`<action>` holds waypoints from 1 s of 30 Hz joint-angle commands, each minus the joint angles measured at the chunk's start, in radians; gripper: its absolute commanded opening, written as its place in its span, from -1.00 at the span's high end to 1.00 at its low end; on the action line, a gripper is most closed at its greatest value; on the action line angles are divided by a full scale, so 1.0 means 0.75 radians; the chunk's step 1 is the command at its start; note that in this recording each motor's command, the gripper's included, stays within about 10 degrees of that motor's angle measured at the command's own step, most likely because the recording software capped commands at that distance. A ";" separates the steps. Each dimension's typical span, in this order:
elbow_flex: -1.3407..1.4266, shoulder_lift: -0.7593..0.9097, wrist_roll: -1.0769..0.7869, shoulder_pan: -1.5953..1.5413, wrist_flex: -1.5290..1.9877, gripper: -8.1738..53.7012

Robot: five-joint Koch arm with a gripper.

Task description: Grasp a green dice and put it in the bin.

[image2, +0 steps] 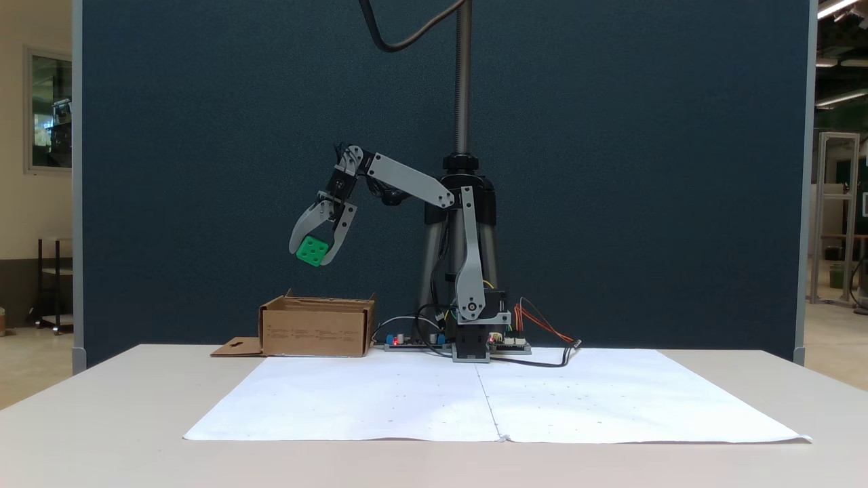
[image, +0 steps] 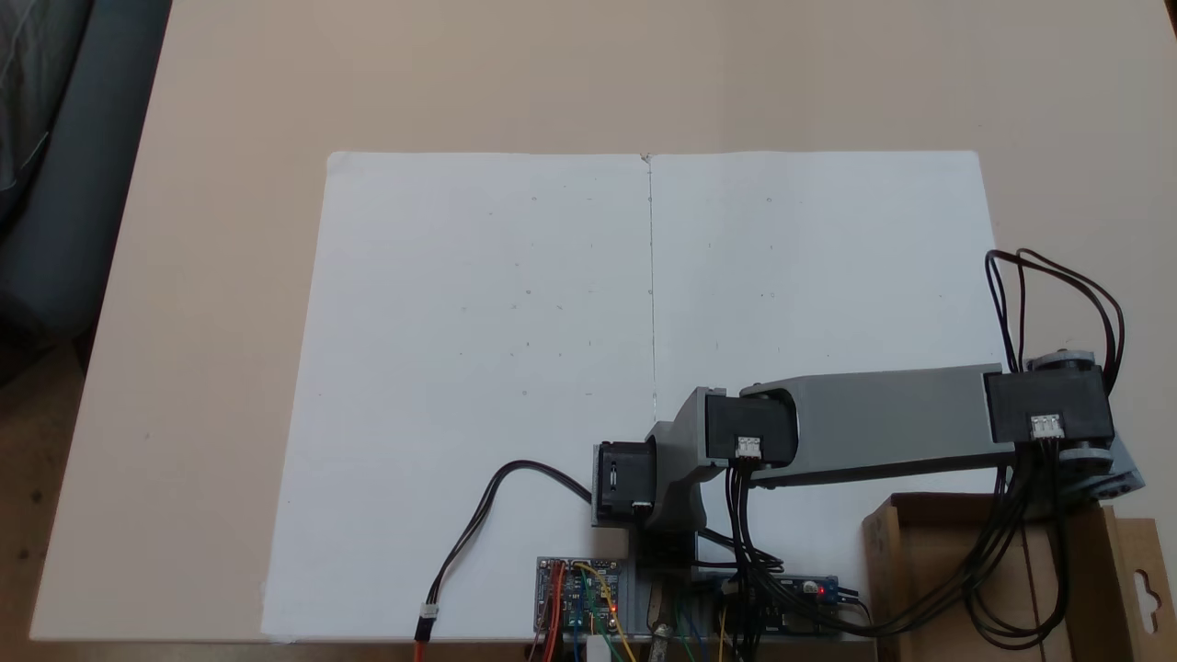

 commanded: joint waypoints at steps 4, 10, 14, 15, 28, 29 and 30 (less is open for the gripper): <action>0.094 0.022 -0.274 0.127 -0.131 0.35; 0.325 0.025 -0.364 0.205 -0.196 0.35; 0.438 0.022 -0.368 0.200 -0.321 0.35; 0.458 0.022 -0.368 0.200 -0.346 0.35; 0.534 0.022 -0.362 0.209 -0.370 -0.43; 0.544 0.022 -0.362 0.209 -0.372 -0.55; 0.546 0.022 -0.362 0.209 -0.372 -0.55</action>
